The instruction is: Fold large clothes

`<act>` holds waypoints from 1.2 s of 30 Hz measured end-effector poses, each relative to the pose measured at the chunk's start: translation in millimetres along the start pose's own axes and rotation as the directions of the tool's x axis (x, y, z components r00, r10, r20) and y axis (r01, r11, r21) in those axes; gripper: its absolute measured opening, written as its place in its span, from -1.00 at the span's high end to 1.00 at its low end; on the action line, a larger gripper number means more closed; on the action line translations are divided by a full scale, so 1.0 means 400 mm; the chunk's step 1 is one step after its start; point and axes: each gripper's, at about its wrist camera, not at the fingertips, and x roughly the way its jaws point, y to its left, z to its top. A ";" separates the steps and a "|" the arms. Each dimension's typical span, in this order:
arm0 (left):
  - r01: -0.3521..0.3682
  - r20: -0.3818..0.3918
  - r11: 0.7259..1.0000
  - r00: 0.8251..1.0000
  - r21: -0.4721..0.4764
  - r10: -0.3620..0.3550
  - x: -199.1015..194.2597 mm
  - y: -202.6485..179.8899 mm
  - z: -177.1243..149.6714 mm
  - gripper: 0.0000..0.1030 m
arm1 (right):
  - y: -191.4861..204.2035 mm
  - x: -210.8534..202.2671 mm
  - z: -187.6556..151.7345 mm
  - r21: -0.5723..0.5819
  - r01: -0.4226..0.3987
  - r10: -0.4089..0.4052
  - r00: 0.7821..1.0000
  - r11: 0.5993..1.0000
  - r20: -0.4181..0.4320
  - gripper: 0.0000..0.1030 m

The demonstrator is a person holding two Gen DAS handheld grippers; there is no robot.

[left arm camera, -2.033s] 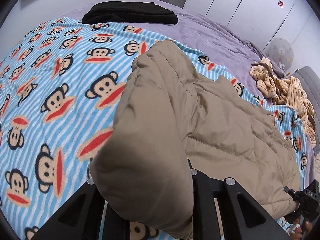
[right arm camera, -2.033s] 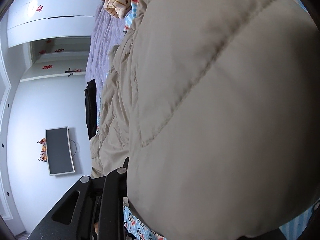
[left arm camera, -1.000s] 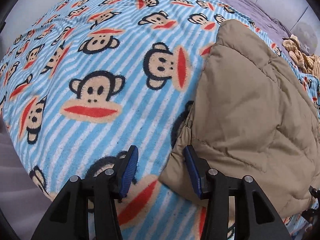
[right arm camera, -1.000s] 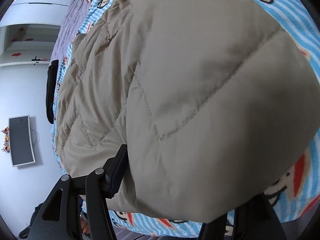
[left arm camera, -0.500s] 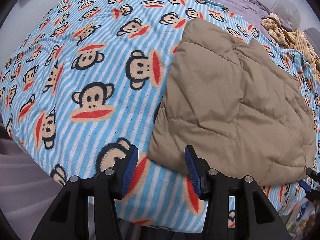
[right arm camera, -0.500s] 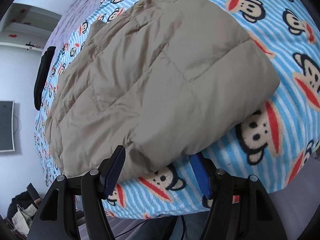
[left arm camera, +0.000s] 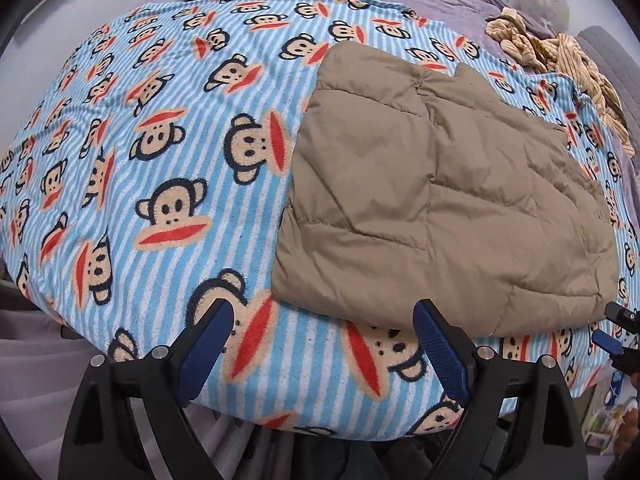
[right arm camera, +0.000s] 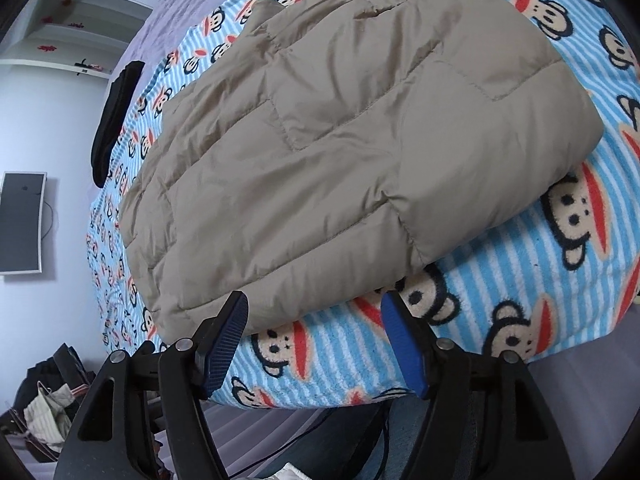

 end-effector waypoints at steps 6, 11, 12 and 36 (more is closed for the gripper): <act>0.003 -0.010 1.000 1.000 0.003 -0.003 -0.012 -0.011 0.005 -0.78 | 0.026 -0.012 -0.017 -0.006 0.005 -0.005 1.000 1.000 -0.003 -0.47; -0.014 -0.013 1.000 1.000 -0.012 0.014 -0.008 -0.040 0.014 -0.79 | 0.060 -0.011 0.000 -0.099 0.035 -0.037 0.999 0.995 -0.018 -0.57; -0.013 -0.018 1.000 1.000 -0.010 0.012 -0.007 -0.049 0.018 -0.79 | 0.069 -0.009 0.006 -0.125 0.045 -0.048 0.999 0.991 -0.019 -0.57; -0.098 0.003 0.994 0.995 -0.041 0.099 -0.082 -0.215 0.039 -0.79 | 0.097 -0.061 0.112 -0.332 -0.002 -0.034 0.994 0.943 -0.102 -0.99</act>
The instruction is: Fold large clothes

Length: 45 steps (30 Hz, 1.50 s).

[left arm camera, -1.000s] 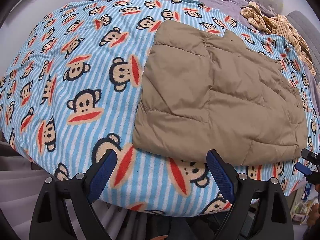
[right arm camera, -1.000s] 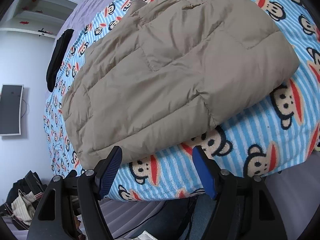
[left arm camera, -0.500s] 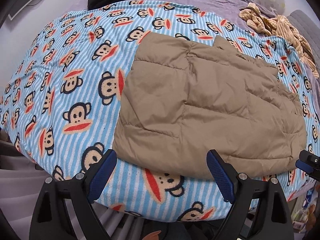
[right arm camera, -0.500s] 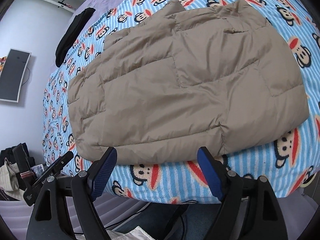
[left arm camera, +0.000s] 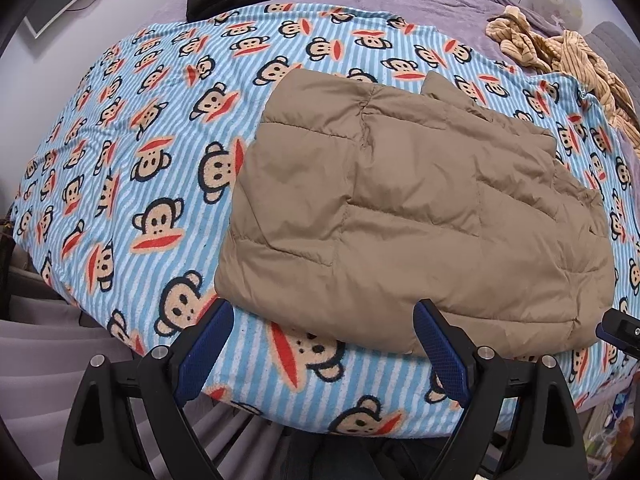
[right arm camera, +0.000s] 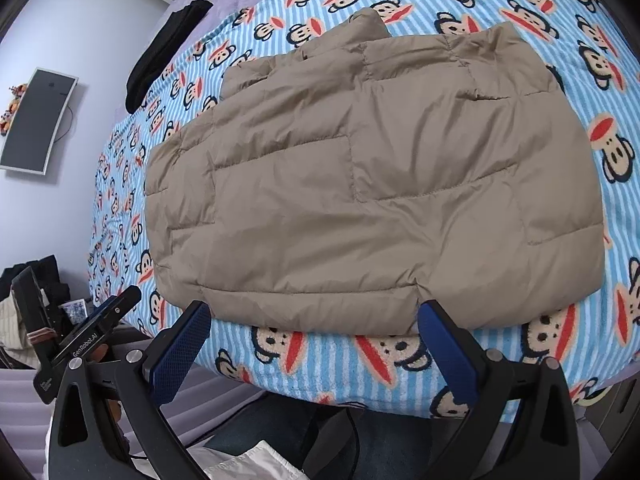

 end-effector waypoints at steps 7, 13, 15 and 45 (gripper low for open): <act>0.071 -0.044 0.997 0.997 0.019 -0.070 0.047 0.041 0.031 -0.79 | -0.013 0.022 0.007 0.047 -0.015 0.016 1.000 0.999 -0.024 -0.99; 0.098 -0.066 0.993 0.993 0.064 -0.094 0.108 0.088 0.108 -0.79 | 0.041 0.070 0.031 0.084 0.004 -0.002 1.000 0.996 -0.021 -0.99; 0.108 -0.072 0.992 0.992 0.071 -0.103 0.127 0.105 0.132 -0.79 | 0.061 0.088 0.036 0.110 0.005 -0.003 1.000 0.994 -0.019 -0.99; 0.443 -0.209 0.890 0.885 0.107 -0.415 0.360 0.269 0.338 -0.79 | 0.168 0.216 0.118 0.213 0.149 -0.147 0.989 0.965 -0.027 0.01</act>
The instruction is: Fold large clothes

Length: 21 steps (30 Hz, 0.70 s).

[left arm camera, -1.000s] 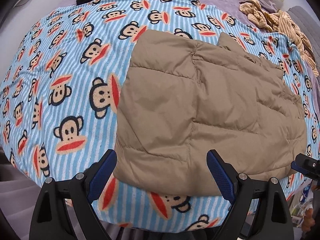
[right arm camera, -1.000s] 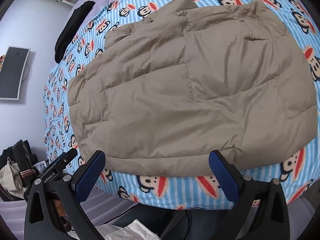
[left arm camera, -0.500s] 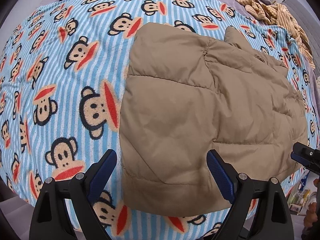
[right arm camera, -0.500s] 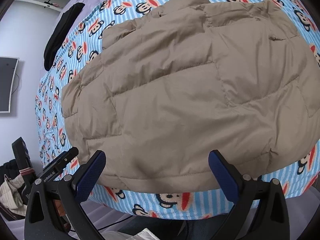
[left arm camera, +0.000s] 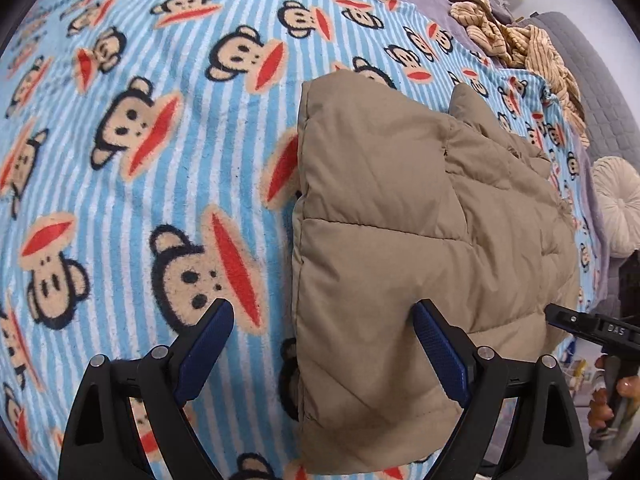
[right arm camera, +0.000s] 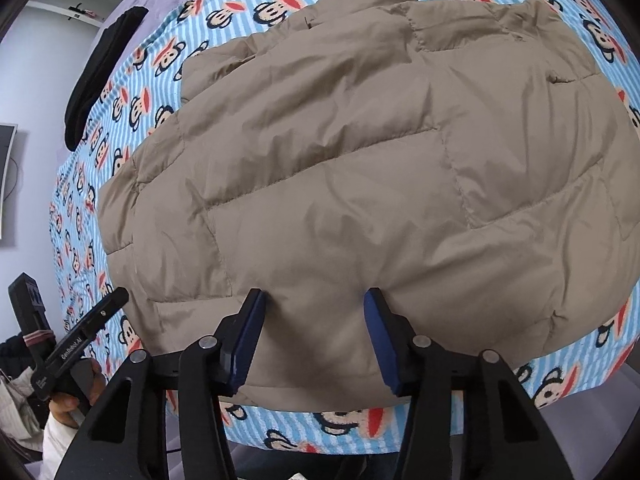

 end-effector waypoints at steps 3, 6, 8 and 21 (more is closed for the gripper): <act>0.129 -0.065 0.991 0.989 -0.042 -0.131 0.054 0.045 0.010 -0.79 | 0.001 0.011 0.003 0.000 0.008 -0.008 1.000 1.000 -0.005 0.12; 0.250 -0.097 0.966 0.962 -0.067 -0.255 0.103 0.045 0.024 -0.79 | 0.008 0.017 0.005 -0.016 0.017 -0.017 1.000 1.000 -0.008 0.15; 0.300 -0.112 0.953 0.946 -0.049 -0.303 0.131 0.017 0.036 -0.79 | 0.013 0.018 0.008 -0.028 0.023 -0.024 1.000 0.999 -0.008 0.15; 0.371 -0.186 0.922 0.919 0.107 -0.348 0.111 -0.133 0.054 0.48 | 0.053 -0.047 0.031 -0.104 0.063 -0.055 0.995 0.993 0.079 0.15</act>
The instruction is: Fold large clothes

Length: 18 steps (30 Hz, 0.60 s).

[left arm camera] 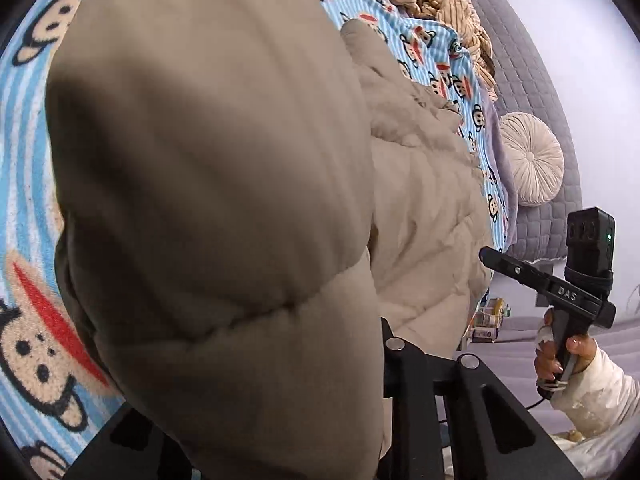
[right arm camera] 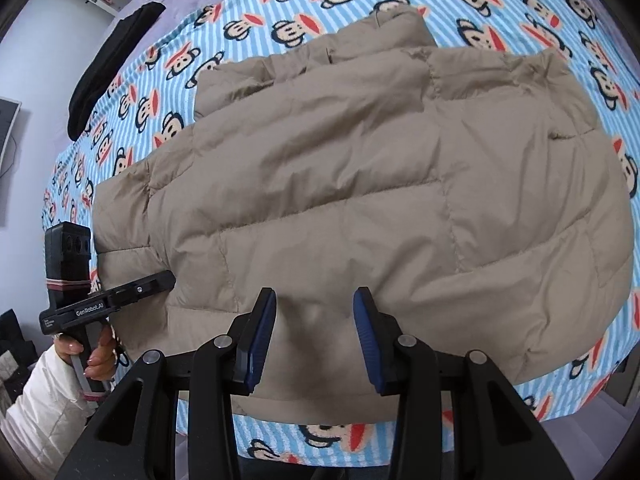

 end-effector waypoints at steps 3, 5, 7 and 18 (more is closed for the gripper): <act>0.016 0.033 1.000 0.999 0.006 -0.016 -0.040 -0.058 -0.003 0.48 | -0.003 -0.014 0.018 -0.041 0.028 -0.026 0.999 0.999 0.046 0.41; 0.022 0.061 1.000 0.998 -0.001 -0.022 -0.070 -0.097 -0.011 0.48 | -0.009 -0.005 0.040 -0.054 0.032 -0.029 0.998 0.998 0.058 0.46; 0.005 0.093 1.000 0.996 -0.016 -0.004 -0.096 -0.152 -0.018 0.49 | -0.017 0.007 0.063 -0.075 0.028 -0.022 0.997 0.997 0.074 0.48; -0.107 0.100 0.994 0.989 0.018 0.104 -0.024 -0.522 0.016 0.48 | -0.109 0.178 0.194 -0.024 -0.165 0.166 0.986 0.986 0.033 0.60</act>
